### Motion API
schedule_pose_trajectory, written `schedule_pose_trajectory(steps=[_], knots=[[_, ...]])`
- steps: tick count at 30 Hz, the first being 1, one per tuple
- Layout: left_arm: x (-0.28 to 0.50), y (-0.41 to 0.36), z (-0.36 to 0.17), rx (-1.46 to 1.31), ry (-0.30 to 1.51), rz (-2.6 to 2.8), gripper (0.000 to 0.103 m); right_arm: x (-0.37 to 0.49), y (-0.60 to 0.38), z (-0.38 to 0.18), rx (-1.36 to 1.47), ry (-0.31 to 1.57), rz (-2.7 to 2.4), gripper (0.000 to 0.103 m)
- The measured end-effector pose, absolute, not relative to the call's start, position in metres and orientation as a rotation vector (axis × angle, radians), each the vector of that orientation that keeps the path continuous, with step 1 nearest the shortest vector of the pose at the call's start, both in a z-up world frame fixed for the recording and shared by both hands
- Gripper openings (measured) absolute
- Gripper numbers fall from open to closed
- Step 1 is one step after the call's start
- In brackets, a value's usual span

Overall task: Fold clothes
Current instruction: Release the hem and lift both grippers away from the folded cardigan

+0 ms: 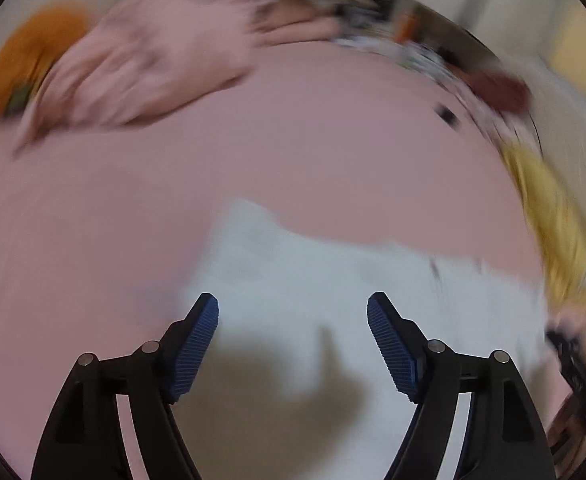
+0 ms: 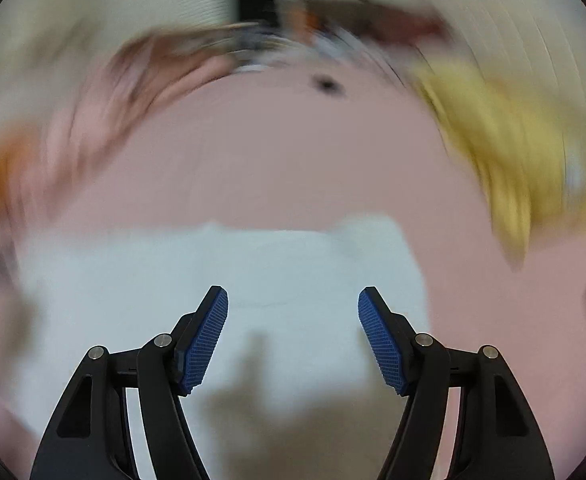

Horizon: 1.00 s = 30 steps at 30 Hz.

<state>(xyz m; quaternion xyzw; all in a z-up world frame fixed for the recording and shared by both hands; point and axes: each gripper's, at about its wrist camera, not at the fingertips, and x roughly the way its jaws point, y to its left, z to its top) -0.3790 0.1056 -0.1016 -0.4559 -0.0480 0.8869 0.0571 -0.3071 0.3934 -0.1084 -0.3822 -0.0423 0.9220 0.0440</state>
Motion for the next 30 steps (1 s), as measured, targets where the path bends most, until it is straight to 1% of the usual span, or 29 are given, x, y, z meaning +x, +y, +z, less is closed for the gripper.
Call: schedule_pose_trajectory(steps=[2, 4, 5, 6, 7, 8, 9, 11, 12, 14, 16, 17, 19, 21, 23, 24, 25, 27, 28, 29, 30], knots=[[-0.365, 0.137, -0.119, -1.342, 0.051, 2.700, 0.077, -0.303, 0.343, -0.131, -1.125, -0.425, 2.835, 0.068], [-0.360, 0.144, -0.143, -1.352, 0.202, 2.703, 0.078, -0.300, 0.338, -0.147, -1.151, -0.419, 2.863, 0.068], [-0.361, 0.138, -0.143, -1.315, 0.223, 2.713, 0.080, -0.299, 0.335, -0.155, -1.165, -0.414, 2.877, 0.068], [-0.362, 0.132, -0.143, -1.278, 0.243, 2.723, 0.081, -0.304, 0.349, -0.155, -1.172, -0.303, 2.886, 0.071], [-0.363, 0.124, -0.143, -1.251, 0.262, 2.739, 0.083, -0.308, 0.363, -0.155, -1.178, -0.190, 2.891, 0.076], [-0.366, 0.110, -0.141, -1.266, 0.274, 2.789, 0.083, -0.307, 0.397, -0.155, -1.183, -0.004, 2.830, 0.077], [-0.369, 0.095, -0.139, -1.286, 0.276, 2.840, 0.083, -0.302, 0.415, -0.156, -1.177, 0.087, 2.779, 0.077], [-0.374, 0.058, -0.129, -1.361, 0.188, 2.945, 0.083, -0.296, 0.468, -0.156, -1.139, 0.247, 2.579, 0.077], [-0.375, 0.041, -0.124, -1.389, 0.140, 2.990, 0.083, -0.288, 0.476, -0.148, -1.115, 0.274, 2.534, 0.077], [-0.364, 0.029, -0.111, -1.350, 0.032, 3.019, 0.082, -0.273, 0.491, -0.133, -1.068, 0.325, 2.445, 0.077], [-0.334, 0.048, -0.096, -1.230, 0.006, 2.981, 0.082, -0.251, 0.466, -0.115, -1.014, 0.303, 2.564, 0.078], [-0.322, 0.064, -0.097, -1.197, 0.015, 2.915, 0.083, -0.242, 0.450, -0.111, -1.019, 0.307, 2.638, 0.078], [-0.301, 0.099, -0.106, -1.183, 0.066, 2.774, 0.084, -0.234, 0.419, -0.114, -1.110, 0.362, 2.793, 0.078], [-0.289, 0.122, -0.126, -1.239, 0.136, 2.700, 0.084, -0.222, 0.390, -0.133, -1.268, 0.420, 2.887, 0.078], [-0.285, 0.124, -0.143, -1.287, 0.217, 2.704, 0.085, -0.208, 0.386, -0.141, -1.230, 0.264, 2.873, 0.078], [-0.283, 0.117, -0.143, -1.267, 0.233, 2.718, 0.085, -0.204, 0.392, -0.141, -1.215, 0.239, 2.850, 0.077], [-0.281, 0.110, -0.143, -1.253, 0.256, 2.737, 0.085, -0.200, 0.403, -0.138, -1.210, 0.277, 2.822, 0.077], [-0.283, 0.091, -0.138, -1.294, 0.395, 2.855, 0.085, -0.192, 0.426, -0.132, -1.198, 0.352, 2.764, 0.076], [-0.285, 0.077, -0.133, -1.338, 0.428, 2.916, 0.085, -0.187, 0.434, -0.123, -1.185, 0.345, 2.729, 0.077], [-0.287, 0.065, -0.130, -1.376, 0.452, 2.961, 0.085, -0.181, 0.440, -0.114, -1.124, 0.275, 2.636, 0.078], [-0.285, 0.065, -0.132, -1.385, 0.429, 2.940, 0.085, -0.172, 0.440, -0.108, -1.073, 0.287, 2.628, 0.078]])
